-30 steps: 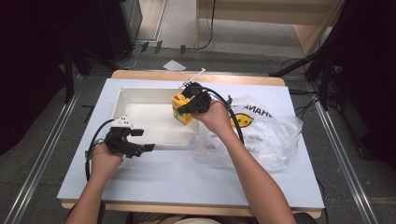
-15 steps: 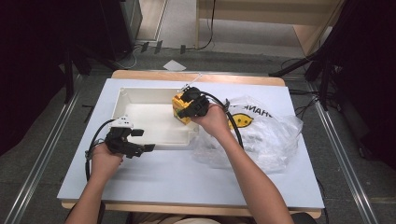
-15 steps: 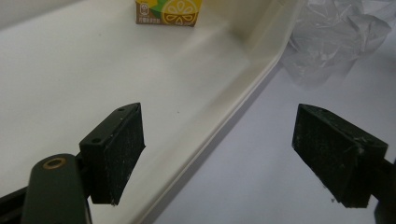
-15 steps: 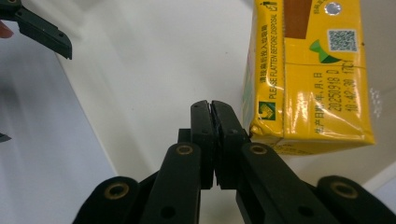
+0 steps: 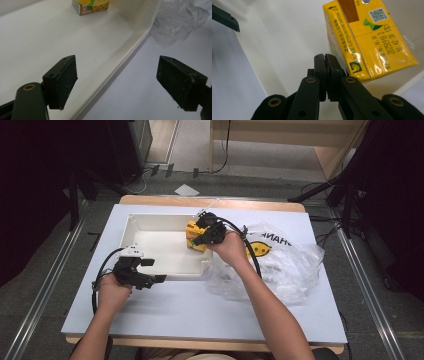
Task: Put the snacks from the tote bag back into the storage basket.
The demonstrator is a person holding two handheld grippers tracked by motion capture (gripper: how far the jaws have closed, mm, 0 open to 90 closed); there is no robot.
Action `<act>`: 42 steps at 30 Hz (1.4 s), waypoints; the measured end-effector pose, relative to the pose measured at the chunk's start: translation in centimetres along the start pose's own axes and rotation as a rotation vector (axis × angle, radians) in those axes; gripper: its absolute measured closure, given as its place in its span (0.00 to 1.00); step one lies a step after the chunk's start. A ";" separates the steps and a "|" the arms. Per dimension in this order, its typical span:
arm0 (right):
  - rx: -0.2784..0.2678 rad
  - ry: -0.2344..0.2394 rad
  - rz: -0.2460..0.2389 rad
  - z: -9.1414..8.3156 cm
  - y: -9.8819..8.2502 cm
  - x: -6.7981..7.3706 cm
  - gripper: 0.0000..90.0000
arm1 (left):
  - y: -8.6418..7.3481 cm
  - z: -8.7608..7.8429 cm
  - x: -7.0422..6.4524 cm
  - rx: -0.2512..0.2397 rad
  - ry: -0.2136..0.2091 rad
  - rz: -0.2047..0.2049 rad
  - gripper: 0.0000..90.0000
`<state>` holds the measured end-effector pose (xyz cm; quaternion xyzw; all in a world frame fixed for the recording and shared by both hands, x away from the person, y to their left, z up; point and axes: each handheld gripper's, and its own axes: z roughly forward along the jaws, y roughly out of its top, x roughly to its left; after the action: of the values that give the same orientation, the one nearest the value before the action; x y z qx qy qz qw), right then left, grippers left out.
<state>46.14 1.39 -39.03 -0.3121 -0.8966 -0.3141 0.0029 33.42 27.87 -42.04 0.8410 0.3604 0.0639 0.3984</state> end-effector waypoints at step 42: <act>-0.022 0.029 0.006 -1.9 -0.7 -0.7 0.78 | 0.3 0.4 0.2 0.010 -0.010 -0.004 0.20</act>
<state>45.96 -0.49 -38.03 -0.3101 -0.8921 -0.3284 0.0134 33.90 27.56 -42.12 0.8426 0.3604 0.0568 0.3962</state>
